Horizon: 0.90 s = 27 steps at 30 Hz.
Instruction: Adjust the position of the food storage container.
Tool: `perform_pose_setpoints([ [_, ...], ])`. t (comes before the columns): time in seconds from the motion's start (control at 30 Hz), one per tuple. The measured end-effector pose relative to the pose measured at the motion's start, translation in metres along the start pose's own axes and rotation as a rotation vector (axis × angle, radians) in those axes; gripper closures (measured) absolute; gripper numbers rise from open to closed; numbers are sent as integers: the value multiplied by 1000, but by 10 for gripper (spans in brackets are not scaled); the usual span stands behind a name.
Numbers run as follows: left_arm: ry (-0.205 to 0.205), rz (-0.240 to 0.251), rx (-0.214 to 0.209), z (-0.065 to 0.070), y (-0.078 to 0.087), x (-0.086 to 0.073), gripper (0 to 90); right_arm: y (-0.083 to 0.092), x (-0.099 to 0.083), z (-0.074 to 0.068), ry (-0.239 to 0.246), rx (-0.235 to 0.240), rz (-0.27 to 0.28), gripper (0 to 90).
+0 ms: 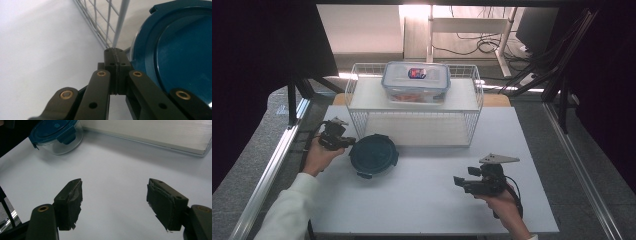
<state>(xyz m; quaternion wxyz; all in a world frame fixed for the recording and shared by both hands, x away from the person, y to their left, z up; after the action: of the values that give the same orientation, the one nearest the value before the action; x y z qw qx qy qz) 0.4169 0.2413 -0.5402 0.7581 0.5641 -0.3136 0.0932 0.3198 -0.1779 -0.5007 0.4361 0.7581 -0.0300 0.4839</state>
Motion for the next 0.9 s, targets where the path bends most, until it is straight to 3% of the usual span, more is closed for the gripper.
perform_pose_setpoints([
  [0.07, -10, -7, -25, 3, -1, -1, 900, 0, 0, 0, -1, -2, -1, 284],
  [0.2, -52, -14, -25, 12, -3, 0, 900, -1, 0, 0, -1, -2, -4, 284],
  [0.4, -81, -11, -52, 25, -5, 2, 900, 0, 0, 1, -4, -5, 0, 284],
  [0.73, -68, 14, -118, 43, -10, 3, 900, 0, 0, 2, -4, -6, -2, 284],
  [0.9, -68, 14, -131, 52, -12, 4, 900, 0, 0, 2, -6, -7, -2, 284],
])
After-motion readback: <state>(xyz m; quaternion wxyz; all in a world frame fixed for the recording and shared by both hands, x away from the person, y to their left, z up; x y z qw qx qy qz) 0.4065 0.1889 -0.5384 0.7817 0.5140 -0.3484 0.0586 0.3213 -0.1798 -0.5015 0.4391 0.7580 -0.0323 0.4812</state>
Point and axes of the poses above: each handheld gripper's, and its own axes: y roughly backward along the jaws, x roughly out of its top, z roughly to its right, the point moved 7 cm from there along -y, roughly forward along the jaws, and after that the axes turned 7 degrees about y, right-handed, at the moved point
